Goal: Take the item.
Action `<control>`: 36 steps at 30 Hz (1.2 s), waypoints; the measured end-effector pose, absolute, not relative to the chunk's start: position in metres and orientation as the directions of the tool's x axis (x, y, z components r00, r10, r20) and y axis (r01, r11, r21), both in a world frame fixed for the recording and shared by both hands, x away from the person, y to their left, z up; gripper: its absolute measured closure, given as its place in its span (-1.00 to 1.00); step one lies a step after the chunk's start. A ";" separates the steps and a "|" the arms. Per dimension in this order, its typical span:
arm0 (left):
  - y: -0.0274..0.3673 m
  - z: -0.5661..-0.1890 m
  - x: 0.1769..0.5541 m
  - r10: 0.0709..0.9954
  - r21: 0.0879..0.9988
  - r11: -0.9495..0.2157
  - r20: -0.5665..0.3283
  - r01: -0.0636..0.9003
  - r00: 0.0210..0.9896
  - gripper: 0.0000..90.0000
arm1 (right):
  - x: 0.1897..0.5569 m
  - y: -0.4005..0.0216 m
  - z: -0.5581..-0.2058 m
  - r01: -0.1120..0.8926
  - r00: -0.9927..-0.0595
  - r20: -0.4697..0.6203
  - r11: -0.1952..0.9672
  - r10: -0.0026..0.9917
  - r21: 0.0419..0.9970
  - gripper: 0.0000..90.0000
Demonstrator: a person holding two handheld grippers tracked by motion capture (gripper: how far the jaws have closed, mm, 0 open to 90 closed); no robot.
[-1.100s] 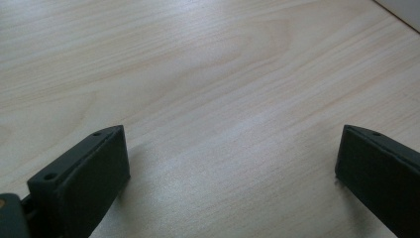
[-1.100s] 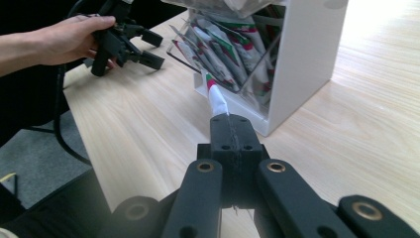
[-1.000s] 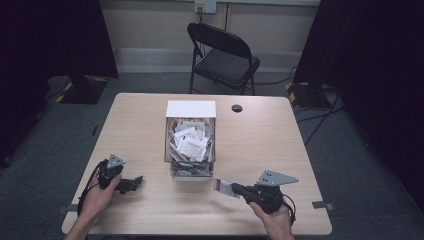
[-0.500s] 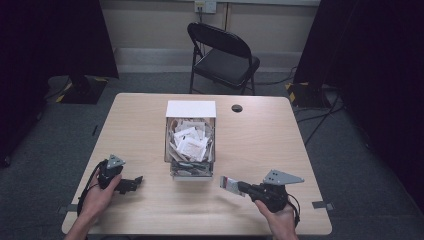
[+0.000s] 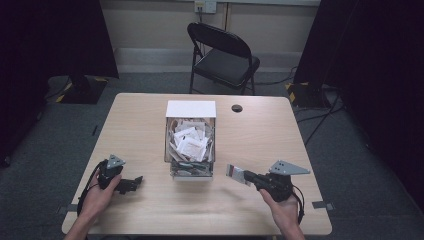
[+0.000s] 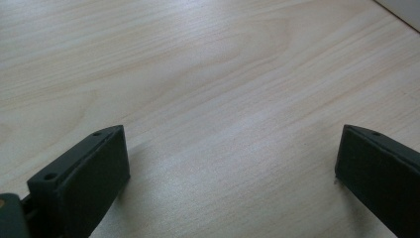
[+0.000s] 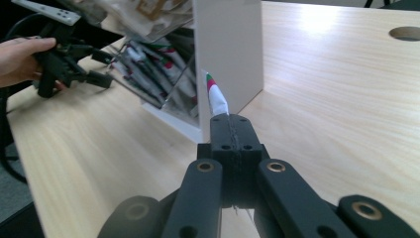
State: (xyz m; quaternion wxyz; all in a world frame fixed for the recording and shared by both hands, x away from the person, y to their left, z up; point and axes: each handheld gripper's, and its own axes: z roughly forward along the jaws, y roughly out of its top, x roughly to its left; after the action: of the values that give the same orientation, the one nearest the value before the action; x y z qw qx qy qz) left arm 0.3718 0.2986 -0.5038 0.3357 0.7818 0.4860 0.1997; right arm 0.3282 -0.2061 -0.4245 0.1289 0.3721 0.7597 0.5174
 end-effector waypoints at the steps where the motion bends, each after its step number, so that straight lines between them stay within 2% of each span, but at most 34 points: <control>1: 0.299 -0.504 0.372 0.894 0.719 -0.302 -0.014 0.626 0.448 -1.00 | 0.330 -0.207 -0.424 0.431 -0.687 0.188 0.185 0.702 0.883 1.00; 28: 0.298 -0.504 0.372 0.895 0.722 -0.297 -0.018 0.625 0.446 -1.00 | 0.396 -0.210 -0.419 0.459 -0.617 0.192 0.151 0.763 0.875 1.00; 36: 0.298 -0.504 0.372 0.895 0.721 -0.298 -0.016 0.625 0.445 -1.00 | 0.419 -0.203 -0.438 0.515 -0.581 0.216 0.149 0.785 0.844 1.00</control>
State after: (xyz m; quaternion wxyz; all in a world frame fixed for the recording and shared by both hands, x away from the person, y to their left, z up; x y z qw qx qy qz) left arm 0.3718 0.2983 -0.5040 0.3373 0.7803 0.4871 0.2002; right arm 0.4192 -0.2028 -0.4379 0.1392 0.4362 0.7452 0.4848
